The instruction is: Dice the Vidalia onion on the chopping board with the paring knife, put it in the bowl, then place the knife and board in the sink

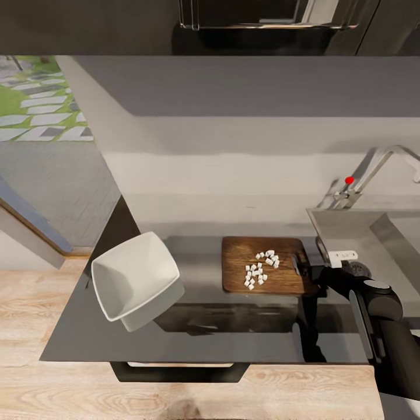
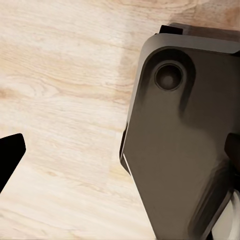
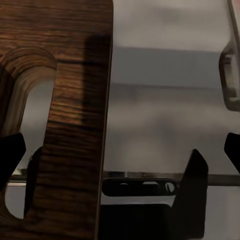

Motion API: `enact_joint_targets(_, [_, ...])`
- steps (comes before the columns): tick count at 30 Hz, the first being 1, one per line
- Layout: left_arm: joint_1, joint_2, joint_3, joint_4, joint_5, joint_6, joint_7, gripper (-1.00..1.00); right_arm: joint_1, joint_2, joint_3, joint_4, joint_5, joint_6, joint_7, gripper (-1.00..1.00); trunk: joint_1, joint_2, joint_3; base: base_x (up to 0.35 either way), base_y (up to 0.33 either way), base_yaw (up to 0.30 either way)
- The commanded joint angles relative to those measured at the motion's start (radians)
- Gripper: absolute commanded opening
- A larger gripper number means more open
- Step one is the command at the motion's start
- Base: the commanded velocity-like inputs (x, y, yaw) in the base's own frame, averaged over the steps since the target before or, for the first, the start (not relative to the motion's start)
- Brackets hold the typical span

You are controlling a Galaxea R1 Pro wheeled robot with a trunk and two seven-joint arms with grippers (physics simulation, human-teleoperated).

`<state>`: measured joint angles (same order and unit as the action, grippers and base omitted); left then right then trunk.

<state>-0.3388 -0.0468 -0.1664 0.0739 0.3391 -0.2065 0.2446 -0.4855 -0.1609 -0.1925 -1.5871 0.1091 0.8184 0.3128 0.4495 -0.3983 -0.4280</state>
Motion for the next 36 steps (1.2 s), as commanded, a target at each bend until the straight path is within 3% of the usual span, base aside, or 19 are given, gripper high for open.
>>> enact_joint_targets(1, [-0.002,-0.001,-0.008,0.004,0.008,-0.007,0.001,1.00,-0.001,0.000,-0.001,-0.001,0.011,0.004,0.009,1.00,0.000,-0.002,-0.003,0.000,0.000,0.000])
enact_joint_targets(28, [-0.002,-0.001,-0.008,0.004,0.008,-0.007,0.001,1.00,-0.001,0.001,0.001,-0.001,0.011,0.005,0.010,1.00,0.000,-0.002,-0.040,0.000,0.000,0.000])
enact_joint_targets(36, [-0.002,-0.001,-0.008,0.004,0.008,-0.007,0.001,1.00,-0.001,0.000,0.039,-0.001,0.012,0.005,0.008,1.00,0.000,-0.002,-0.049,0.000,0.000,0.000])
